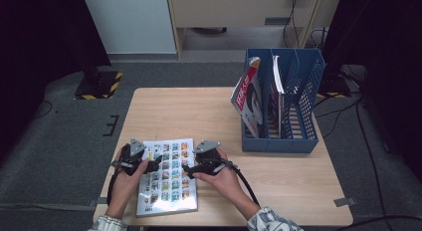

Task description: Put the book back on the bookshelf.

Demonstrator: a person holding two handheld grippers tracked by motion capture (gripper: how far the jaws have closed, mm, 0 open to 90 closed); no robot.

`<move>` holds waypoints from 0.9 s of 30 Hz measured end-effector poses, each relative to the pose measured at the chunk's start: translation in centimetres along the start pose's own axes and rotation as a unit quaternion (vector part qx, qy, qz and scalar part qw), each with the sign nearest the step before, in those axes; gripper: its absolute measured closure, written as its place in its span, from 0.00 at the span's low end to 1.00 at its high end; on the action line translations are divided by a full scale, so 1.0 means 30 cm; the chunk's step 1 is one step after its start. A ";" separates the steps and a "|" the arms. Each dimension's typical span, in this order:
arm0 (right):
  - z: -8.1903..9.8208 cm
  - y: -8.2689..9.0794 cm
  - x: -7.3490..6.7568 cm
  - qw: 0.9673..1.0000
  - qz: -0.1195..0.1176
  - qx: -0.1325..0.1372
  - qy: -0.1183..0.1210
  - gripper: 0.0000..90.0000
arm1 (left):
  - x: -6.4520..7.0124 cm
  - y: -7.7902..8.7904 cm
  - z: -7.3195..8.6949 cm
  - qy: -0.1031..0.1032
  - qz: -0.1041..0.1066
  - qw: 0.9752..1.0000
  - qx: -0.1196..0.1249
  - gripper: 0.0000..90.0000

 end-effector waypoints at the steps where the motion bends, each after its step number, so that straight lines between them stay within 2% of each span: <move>1: 0.007 -0.004 -0.006 1.000 -0.002 -0.005 0.001 0.16 | 0.001 0.000 0.001 0.003 0.002 1.000 0.000 0.05; 3: 0.020 -0.011 -0.015 1.000 -0.008 -0.016 0.000 0.16 | 0.001 -0.002 0.005 0.003 0.003 1.000 -0.005 0.05; 5: 0.032 -0.018 -0.020 1.000 -0.009 -0.022 -0.002 0.16 | -0.001 -0.001 0.009 0.013 0.005 1.000 -0.004 0.05; 12: 0.088 -0.052 -0.023 0.999 -0.003 -0.049 0.001 0.14 | -0.021 0.009 0.032 0.038 0.008 0.999 -0.010 0.05; 15: 0.089 -0.056 -0.028 0.999 -0.007 -0.047 -0.002 0.14 | -0.024 0.010 0.039 0.044 0.010 0.999 -0.014 0.05; 18: 0.093 -0.061 -0.030 0.999 -0.015 -0.039 -0.014 0.13 | -0.024 0.013 0.046 0.047 0.012 0.999 -0.018 0.05; 22: 0.104 -0.063 -0.023 0.998 -0.027 -0.040 -0.051 0.13 | -0.024 0.017 0.055 0.051 0.011 0.998 -0.022 0.05; 25: 0.105 -0.062 -0.022 0.998 -0.025 -0.041 -0.049 0.13 | -0.020 0.017 0.059 0.054 0.015 0.998 -0.024 0.05; 26: 0.105 -0.063 -0.022 0.997 -0.026 -0.041 -0.052 0.13 | -0.019 0.010 0.059 0.047 0.020 0.999 -0.020 0.05; 27: 0.105 -0.064 -0.020 0.997 -0.026 -0.040 -0.055 0.13 | -0.017 0.006 0.064 0.048 0.021 0.998 -0.026 0.05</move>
Point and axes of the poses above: each handheld gripper's, and its own axes: y roughly backward along the jaws, z roughly out of its underside, x roughly to its right, the point moved 10 cm from there along -y, roughly forward along the jaws, and after that the axes turned 15 degrees about -y, right-handed, at the moved point
